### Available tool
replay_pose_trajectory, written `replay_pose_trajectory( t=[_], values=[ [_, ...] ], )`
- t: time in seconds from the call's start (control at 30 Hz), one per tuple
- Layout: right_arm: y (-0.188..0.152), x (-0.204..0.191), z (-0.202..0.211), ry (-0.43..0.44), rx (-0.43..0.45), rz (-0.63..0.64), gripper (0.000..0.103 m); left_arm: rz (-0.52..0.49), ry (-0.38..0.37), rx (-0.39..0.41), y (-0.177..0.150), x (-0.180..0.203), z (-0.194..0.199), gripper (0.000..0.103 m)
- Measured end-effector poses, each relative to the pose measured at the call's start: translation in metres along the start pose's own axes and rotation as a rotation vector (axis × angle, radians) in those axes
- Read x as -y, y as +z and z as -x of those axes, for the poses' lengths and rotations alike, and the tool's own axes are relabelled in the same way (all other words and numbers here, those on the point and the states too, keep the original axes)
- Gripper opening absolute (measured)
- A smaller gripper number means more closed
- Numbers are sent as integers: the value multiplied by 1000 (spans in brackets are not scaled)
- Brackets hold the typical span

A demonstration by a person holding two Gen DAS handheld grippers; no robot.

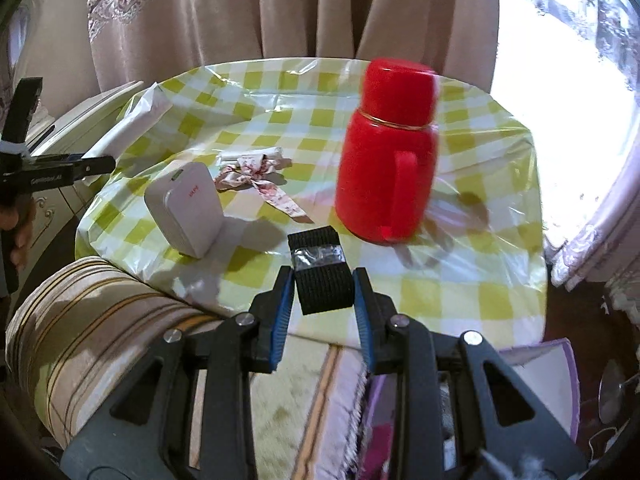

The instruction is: Organize soft objects

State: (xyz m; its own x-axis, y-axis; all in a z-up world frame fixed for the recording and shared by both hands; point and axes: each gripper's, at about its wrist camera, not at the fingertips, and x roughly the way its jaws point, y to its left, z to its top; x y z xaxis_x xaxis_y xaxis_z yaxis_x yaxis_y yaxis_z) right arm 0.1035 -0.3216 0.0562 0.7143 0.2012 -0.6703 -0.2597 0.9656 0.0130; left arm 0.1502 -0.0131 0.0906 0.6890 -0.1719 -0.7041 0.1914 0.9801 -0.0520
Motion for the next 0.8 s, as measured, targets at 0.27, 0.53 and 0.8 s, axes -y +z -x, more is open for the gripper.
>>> replay_pose_trajectory(
  t=[0.27,0.53,0.8],
  values=[
    [-27,23,27,-49,-1,-41,34,-55,-79,-6,-16,56,10,46],
    [-54,47,46,-97,-11,-84,34,-102,-163,-27,-35,113,14,46],
    [-78,78,60,-145,-26,-144,34,-109,-289,-62,-52,164,11,46]
  ],
)
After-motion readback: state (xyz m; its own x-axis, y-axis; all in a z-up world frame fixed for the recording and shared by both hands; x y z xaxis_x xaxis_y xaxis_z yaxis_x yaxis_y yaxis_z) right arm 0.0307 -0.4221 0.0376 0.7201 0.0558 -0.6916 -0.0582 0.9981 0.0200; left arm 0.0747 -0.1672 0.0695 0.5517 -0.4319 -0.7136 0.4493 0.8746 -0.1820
